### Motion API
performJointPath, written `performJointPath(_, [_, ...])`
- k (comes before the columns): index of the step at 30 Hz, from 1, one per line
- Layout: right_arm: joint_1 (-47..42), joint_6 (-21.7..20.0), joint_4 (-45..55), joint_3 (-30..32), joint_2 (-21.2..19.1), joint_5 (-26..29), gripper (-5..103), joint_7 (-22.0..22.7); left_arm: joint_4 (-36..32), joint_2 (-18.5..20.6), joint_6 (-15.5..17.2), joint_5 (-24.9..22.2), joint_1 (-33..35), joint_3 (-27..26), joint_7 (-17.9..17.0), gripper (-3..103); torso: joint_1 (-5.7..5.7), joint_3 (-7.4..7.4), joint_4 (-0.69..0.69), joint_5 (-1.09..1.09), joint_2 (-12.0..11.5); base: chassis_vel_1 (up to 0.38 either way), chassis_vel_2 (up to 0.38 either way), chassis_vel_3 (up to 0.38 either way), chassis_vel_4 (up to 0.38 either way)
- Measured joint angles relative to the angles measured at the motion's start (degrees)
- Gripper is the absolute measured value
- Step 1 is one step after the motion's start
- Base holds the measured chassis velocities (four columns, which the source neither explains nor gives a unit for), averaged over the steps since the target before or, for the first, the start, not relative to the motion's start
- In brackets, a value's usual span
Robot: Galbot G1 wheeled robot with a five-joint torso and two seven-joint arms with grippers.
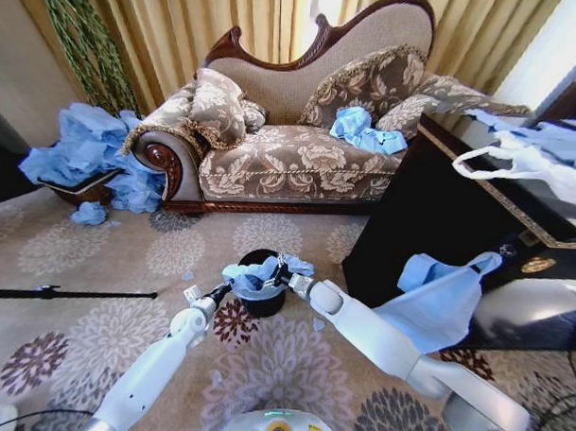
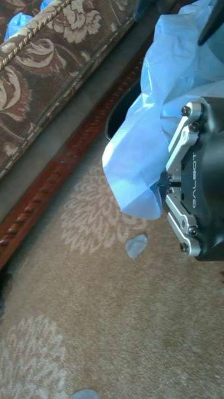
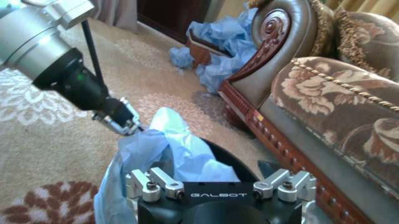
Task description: Place a garbage bag over the trash bin.
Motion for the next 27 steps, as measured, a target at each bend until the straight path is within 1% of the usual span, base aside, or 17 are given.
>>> performJointPath(3, [0.5, 0.6, -1.3, -0.6, 0.9, -0.2, 78, -0.5, 0.0, 0.3, -0.1, -0.2, -0.1, 0.0, 0.1, 0, 0.00, 0.00, 0.01, 0.01, 0.0, 0.000, 0.000, 0.000, 0.000])
performJointPath(4, [0.5, 0.6, -1.3, -0.6, 0.9, -0.2, 78, -0.5, 0.0, 0.3, -0.1, -0.2, -0.1, 0.0, 0.1, 0, 0.00, 0.00, 0.01, 0.01, 0.0, 0.000, 0.000, 0.000, 0.000])
performJointPath(7, [1.6, 0.8, -2.5, -1.1, 1.8, -0.5, 61, -0.5, 0.0, 0.6, -0.2, -0.3, 0.0, 0.0, 0.3, 0, 0.00, 0.00, 0.02, 0.01, 0.0, 0.000, 0.000, 0.000, 0.000])
performJointPath(8, [1.6, 0.8, -2.5, -1.1, 1.8, -0.5, 61, -0.5, 0.0, 0.6, -0.2, -0.3, 0.0, 0.0, 0.3, 0, 0.00, 0.00, 0.02, 0.01, 0.0, 0.000, 0.000, 0.000, 0.000])
performJointPath(9, [2.0, 0.8, -3.0, -1.3, 2.1, -0.7, 56, -0.6, 0.0, 0.7, -0.2, -0.3, 0.0, 0.0, 0.3, 0, 0.00, 0.00, 0.02, 0.01, 0.0, 0.000, 0.000, 0.000, 0.000])
performJointPath(11, [2.4, 0.8, -3.5, -1.3, 2.3, -0.8, 56, -0.8, 0.0, 0.8, -0.3, -0.4, 0.0, 0.0, 0.4, 0, 0.00, 0.00, 0.02, 0.01, 0.0, 0.000, 0.000, 0.000, 0.000])
performJointPath(12, [2.9, 0.7, -4.2, -1.4, 2.6, -1.0, 45, -0.9, 0.2, 0.9, -0.4, -0.4, 0.0, 0.0, 0.5, 0, 0.00, 0.00, 0.02, 0.01, 0.0, 0.000, 0.000, 0.000, 0.000])
performJointPath(13, [3.1, 0.7, -4.4, -1.5, 2.7, -1.1, 45, -1.1, 0.2, 1.0, -0.4, -0.5, 0.0, 0.0, 0.6, 0, 0.00, 0.00, 0.02, 0.01, 0.0, 0.000, 0.000, 0.000, 0.000])
performJointPath(15, [3.5, 0.4, -4.7, -1.7, 2.8, -1.3, 35, -1.5, 0.5, 1.2, -0.4, -0.7, -0.1, 0.0, 0.7, 0, 0.00, 0.00, 0.02, 0.01, 0.0, 0.000, 0.000, 0.000, 0.000])
performJointPath(16, [3.5, 0.4, -4.7, -1.7, 2.8, -1.3, 35, -1.5, 0.5, 1.2, -0.4, -0.7, -0.1, 0.0, 0.7, 0, 0.00, 0.00, 0.02, 0.01, 0.0, 0.000, 0.000, 0.000, 0.000])
performJointPath(17, [3.5, 0.2, -4.7, -1.9, 2.7, -1.2, 29, -1.6, 0.6, 1.3, -0.5, -0.7, -0.2, 0.0, 0.8, 0, 0.00, 0.00, 0.01, 0.01, 0.0, 0.000, 0.000, 0.000, 0.000])
performJointPath(18, [3.6, 0.2, -4.7, -2.0, 2.7, -1.2, 29, -1.6, 0.7, 1.4, -0.5, -0.8, -0.2, 0.0, 0.8, 0, 0.00, 0.00, 0.01, 0.01, 0.0, 0.000, 0.000, 0.000, 0.000])
performJointPath(19, [3.6, 0.2, -4.7, -2.0, 2.7, -1.2, 18, -1.5, 0.8, 1.4, -0.5, -0.9, -0.3, 0.0, 0.9, 0, 0.00, 0.00, 0.01, 0.01, 0.0, 0.000, 0.000, 0.000, 0.000])
performJointPath(22, [3.6, 0.3, -4.8, -2.0, 2.8, -1.1, 18, -1.2, 0.9, 1.5, -0.6, -0.9, -0.4, 0.1, 0.9, 0, 0.00, 0.00, 0.01, 0.01, 0.0, 0.000, 0.000, 0.000, 0.000])
performJointPath(23, [3.7, 0.3, -4.9, -2.0, 2.9, -1.1, 8, -1.0, 0.9, 1.5, -0.6, -1.0, -0.4, 0.1, 1.0, 0, 0.00, 0.00, 0.01, 0.01, 0.0, 0.000, 0.000, 0.000, 0.000])
performJointPath(24, [3.8, 0.5, -5.0, -2.0, 3.1, -1.1, 3, -0.9, 0.9, 1.6, -0.6, -1.1, -0.4, 0.1, 1.0, 0, 0.00, 0.00, 0.01, 0.01, 0.0, 0.000, 0.000, 0.000, 0.000])
performJointPath(27, [4.1, 0.8, -5.4, -1.8, 3.6, -0.5, 1, -0.2, 0.7, 1.9, -0.6, -1.4, -0.4, 0.0, 1.0, 0, 0.00, 0.00, 0.01, 0.01, 0.0, 0.000, 0.000, 0.000, 0.000])
